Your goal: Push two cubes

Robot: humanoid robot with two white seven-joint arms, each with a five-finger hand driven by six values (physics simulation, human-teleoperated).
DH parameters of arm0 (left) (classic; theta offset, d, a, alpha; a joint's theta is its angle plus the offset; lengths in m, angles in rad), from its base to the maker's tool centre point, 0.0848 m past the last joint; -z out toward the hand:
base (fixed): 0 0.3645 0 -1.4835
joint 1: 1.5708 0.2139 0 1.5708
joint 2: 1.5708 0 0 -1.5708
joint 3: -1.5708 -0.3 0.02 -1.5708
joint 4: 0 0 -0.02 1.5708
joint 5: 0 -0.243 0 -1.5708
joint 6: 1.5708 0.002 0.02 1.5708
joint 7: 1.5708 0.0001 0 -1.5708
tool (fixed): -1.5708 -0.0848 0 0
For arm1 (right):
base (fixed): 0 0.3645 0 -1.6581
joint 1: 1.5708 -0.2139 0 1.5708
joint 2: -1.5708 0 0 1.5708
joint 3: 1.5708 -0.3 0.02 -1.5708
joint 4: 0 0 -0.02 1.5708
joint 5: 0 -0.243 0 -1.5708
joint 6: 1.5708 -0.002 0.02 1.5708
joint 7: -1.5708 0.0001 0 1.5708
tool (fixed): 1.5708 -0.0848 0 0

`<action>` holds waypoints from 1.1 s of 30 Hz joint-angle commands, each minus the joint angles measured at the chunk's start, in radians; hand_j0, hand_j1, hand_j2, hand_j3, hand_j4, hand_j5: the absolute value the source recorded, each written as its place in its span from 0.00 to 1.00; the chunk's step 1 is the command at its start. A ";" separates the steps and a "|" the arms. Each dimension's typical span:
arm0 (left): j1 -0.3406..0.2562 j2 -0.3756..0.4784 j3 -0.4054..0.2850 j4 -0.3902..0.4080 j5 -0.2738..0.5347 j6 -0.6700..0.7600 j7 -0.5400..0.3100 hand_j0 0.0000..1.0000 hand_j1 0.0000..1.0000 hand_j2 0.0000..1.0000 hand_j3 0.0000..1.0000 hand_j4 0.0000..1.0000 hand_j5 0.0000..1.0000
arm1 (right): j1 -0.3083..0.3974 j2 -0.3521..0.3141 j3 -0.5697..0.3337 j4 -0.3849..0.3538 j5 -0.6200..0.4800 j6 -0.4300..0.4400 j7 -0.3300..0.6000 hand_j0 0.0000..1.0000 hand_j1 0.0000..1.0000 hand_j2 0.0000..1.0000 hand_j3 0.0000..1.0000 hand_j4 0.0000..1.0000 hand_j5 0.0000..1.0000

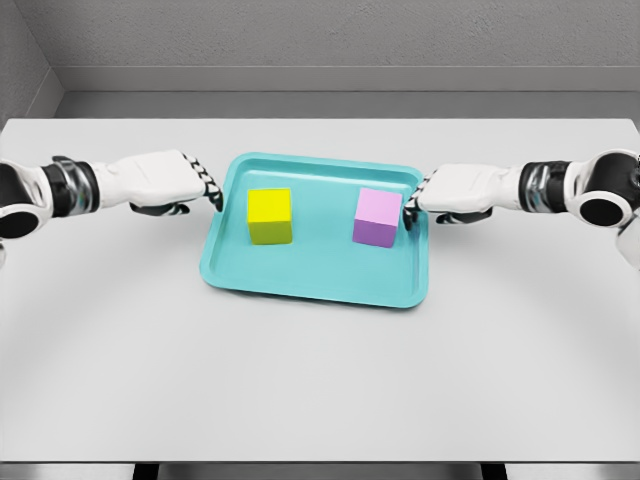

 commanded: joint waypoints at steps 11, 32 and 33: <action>-0.002 -0.016 -0.007 0.006 0.004 0.002 -0.005 0.63 0.63 0.63 0.63 0.63 0.63 | -0.009 0.032 0.005 0.028 0.005 0.002 0.000 0.60 0.60 0.60 0.60 0.60 0.60; -0.002 -0.062 -0.008 -0.006 0.005 0.002 -0.019 0.63 0.63 0.63 0.63 0.63 0.63 | -0.054 0.105 0.006 0.130 0.022 0.002 0.000 0.60 0.60 0.60 0.60 0.60 0.60; -0.002 -0.062 -0.008 -0.006 0.005 0.002 -0.019 0.63 0.63 0.63 0.63 0.63 0.63 | -0.057 0.113 0.006 0.133 0.032 0.002 -0.002 0.60 0.60 0.60 0.60 0.60 0.60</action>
